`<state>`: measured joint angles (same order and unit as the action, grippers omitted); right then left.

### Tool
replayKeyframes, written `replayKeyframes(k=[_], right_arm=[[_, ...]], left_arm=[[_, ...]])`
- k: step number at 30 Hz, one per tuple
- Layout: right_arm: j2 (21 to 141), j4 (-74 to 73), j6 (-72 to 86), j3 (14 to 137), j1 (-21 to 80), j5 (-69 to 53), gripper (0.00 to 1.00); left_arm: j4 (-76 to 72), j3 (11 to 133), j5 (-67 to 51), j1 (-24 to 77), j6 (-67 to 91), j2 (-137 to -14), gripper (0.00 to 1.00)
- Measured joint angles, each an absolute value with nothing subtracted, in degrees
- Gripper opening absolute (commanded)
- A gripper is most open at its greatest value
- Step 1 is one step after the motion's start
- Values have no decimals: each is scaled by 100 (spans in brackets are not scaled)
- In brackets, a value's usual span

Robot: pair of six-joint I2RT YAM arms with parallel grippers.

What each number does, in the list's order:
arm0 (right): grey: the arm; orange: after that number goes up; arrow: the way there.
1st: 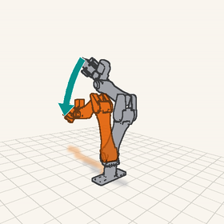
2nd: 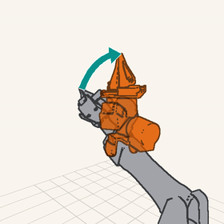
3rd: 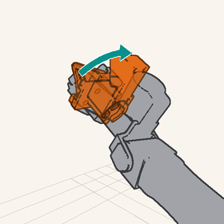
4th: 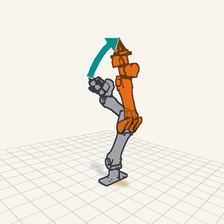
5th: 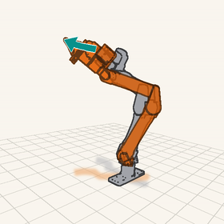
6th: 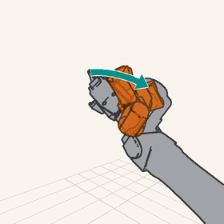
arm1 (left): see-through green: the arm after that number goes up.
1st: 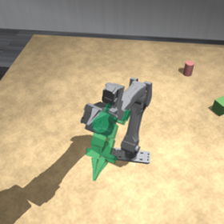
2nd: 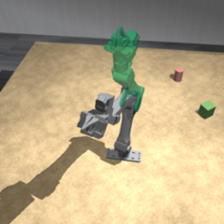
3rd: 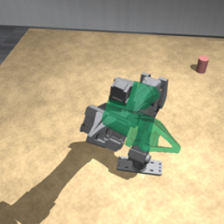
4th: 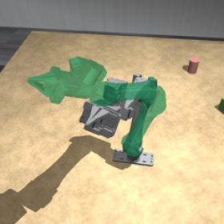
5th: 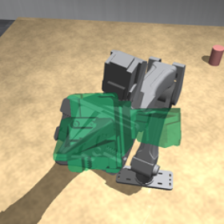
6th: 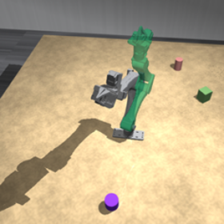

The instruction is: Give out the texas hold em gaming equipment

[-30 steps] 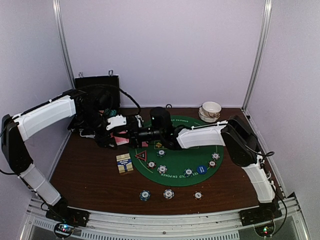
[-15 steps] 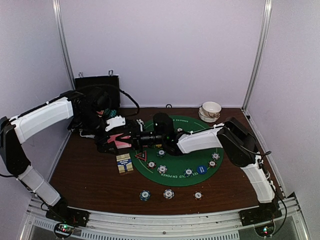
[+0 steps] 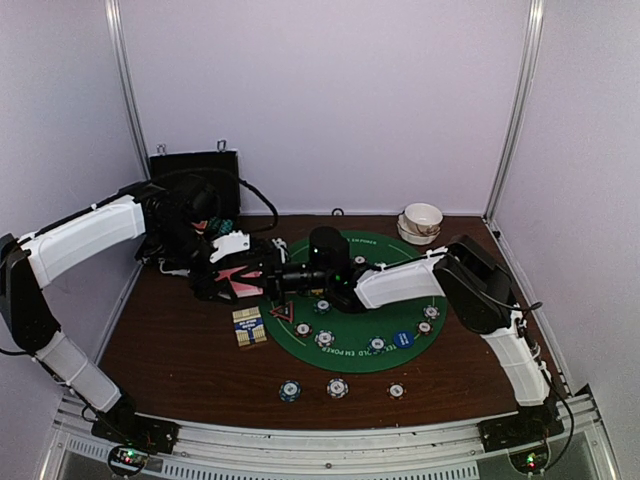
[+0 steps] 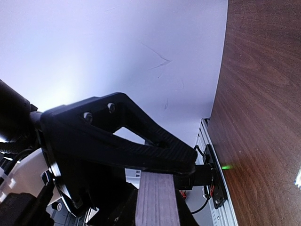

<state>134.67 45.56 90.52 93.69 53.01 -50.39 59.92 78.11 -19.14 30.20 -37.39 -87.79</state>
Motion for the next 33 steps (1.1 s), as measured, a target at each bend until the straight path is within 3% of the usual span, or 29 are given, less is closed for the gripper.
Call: replayKeyframes(k=[4,10,15,26,33], right_arm=[[13467,4567,9065,9367,5304,-5065,0],[13415,4372,8943,9367,5295,-5076,37],[13203,3656,8475,9360,5286,-5072,52],[12912,1809,7369,9640,5262,-5050,56],[12792,1166,6971,9767,5225,-5035,53]], left_arm=[[5981,7811,-1966,2967,-3758,-8781,57],[5968,7813,-1999,2965,-3785,-8790,54],[5986,7813,-2008,2965,-3826,-8812,50],[5994,7832,-2060,2965,-3846,-8818,48],[6010,7835,-2082,2967,-3846,-8820,47]])
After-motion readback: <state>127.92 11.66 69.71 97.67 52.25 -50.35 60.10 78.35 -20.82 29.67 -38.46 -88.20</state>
